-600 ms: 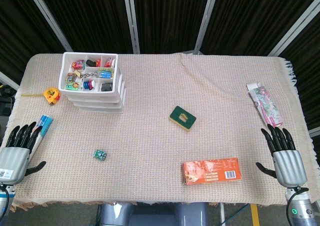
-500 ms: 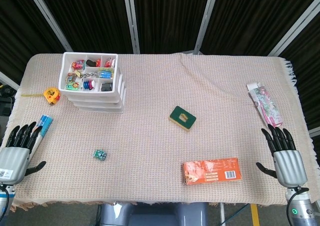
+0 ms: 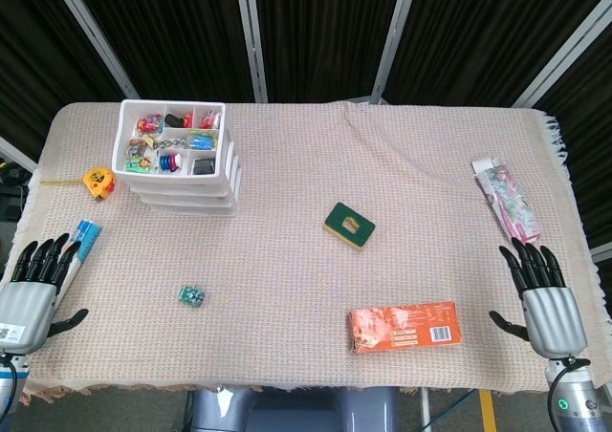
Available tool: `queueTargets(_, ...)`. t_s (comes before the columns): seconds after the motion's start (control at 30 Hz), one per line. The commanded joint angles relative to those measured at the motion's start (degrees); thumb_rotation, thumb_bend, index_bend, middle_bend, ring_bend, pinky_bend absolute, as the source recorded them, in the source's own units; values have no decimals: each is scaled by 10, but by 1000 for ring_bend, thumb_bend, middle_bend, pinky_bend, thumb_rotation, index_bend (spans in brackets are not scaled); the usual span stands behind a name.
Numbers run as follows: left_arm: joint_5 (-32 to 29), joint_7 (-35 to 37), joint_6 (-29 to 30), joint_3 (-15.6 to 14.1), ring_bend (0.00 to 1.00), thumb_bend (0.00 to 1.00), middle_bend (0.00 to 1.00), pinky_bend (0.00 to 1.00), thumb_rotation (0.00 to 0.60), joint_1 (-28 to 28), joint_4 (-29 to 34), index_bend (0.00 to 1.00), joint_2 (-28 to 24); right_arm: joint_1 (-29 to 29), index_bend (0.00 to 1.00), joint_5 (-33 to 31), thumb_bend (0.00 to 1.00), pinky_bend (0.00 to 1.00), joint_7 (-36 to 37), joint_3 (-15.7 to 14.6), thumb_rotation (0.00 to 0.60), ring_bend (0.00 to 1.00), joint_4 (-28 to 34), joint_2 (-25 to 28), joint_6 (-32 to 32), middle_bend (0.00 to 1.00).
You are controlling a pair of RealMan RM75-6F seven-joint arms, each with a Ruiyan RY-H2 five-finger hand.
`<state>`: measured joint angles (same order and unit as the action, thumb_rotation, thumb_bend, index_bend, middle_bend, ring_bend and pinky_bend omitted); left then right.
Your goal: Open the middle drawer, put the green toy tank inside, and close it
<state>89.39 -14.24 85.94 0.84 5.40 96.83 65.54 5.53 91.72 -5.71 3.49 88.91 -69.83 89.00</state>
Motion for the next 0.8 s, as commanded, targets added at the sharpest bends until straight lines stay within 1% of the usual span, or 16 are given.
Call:
queueTargets(0.03,-2,2,-1,1,0,66,0,0,600,0,0,0,0,0,66,-1,0,0,0,0,600,0,0,0,-1,0)
queueTargets(0.73,-13,3,-5,5,0,82,0,0,600,2,7,0,5,0,67,-7,0,0,1,1,600,0,2,2,-6,0)
queueTargets(0.77,-16,4,-8,6,0,125,0,6,600,3,8,0,5,0,67,-7,0,0,1,1,600,0,2,3,-5,0)
queueTargets(0.8,-18,5,-9,7,16,204,2,43,600,4,9,0,6,0,67,-6,0,0,1,1,600,0,2,3,-5,0)
